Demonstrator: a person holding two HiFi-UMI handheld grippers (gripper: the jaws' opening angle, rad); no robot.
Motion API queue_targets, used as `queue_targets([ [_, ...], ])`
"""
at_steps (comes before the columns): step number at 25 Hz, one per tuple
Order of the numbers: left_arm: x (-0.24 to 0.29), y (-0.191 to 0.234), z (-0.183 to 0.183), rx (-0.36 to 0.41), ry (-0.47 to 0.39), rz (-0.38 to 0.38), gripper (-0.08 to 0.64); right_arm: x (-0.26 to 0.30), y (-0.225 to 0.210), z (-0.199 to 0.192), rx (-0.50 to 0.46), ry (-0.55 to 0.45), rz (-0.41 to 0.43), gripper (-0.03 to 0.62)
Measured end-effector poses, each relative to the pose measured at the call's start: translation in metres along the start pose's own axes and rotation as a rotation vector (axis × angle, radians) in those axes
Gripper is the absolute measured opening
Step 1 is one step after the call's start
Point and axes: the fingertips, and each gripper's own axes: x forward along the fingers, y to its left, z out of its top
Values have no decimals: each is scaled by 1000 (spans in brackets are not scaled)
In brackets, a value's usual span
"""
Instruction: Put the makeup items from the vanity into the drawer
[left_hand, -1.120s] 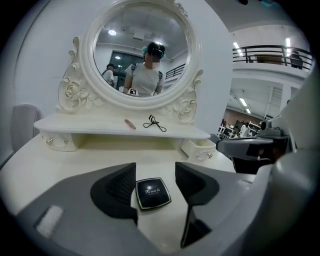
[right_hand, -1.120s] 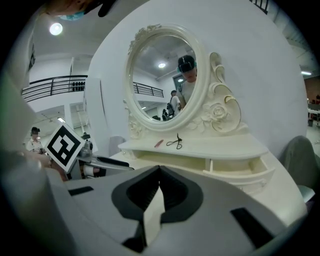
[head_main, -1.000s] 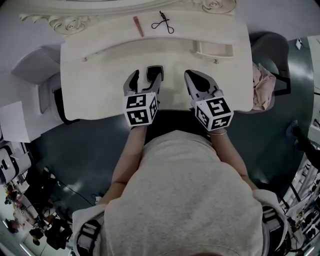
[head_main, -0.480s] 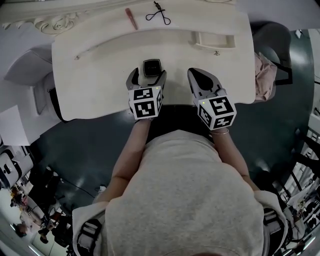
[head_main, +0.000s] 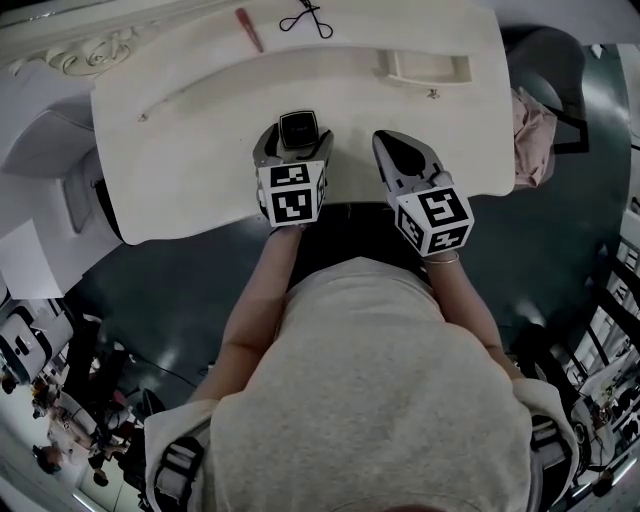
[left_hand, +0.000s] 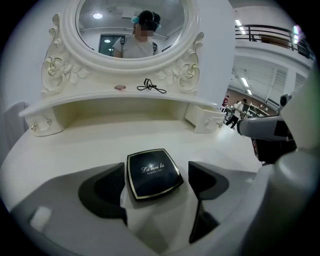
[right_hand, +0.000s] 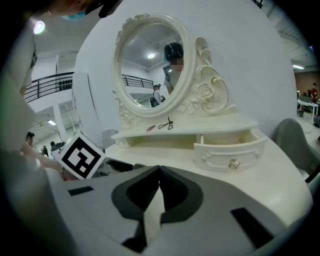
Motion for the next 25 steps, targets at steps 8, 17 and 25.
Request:
queue_targets([
  [8, 4, 2, -2, 49, -4, 17, 396, -1, -1, -7, 17, 5, -17, 8],
  [17, 3, 4, -2, 62, -8, 25, 356, -7, -3, -10, 38, -6, -41, 8],
  [25, -1, 6, 1, 100, -13, -53, 353, -9, -1, -4, 35, -20, -53, 8],
])
